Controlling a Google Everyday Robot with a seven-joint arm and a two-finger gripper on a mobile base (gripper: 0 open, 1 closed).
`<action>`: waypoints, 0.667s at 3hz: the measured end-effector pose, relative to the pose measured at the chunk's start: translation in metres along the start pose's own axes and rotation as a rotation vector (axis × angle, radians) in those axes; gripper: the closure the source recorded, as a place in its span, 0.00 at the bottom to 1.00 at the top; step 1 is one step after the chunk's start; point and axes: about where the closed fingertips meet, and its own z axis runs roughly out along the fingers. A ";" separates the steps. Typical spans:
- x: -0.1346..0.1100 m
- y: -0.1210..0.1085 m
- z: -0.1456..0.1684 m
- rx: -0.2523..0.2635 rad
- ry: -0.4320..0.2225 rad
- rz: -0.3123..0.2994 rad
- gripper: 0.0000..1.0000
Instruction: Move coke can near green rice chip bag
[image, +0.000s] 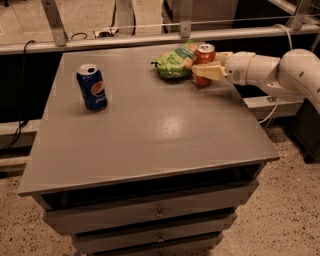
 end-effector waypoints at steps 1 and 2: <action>0.003 0.004 0.005 -0.004 -0.009 0.012 0.00; -0.009 0.022 -0.018 -0.022 -0.036 0.006 0.00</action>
Offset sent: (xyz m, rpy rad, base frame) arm -0.0722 -0.0170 0.0284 0.0510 -0.0394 0.0324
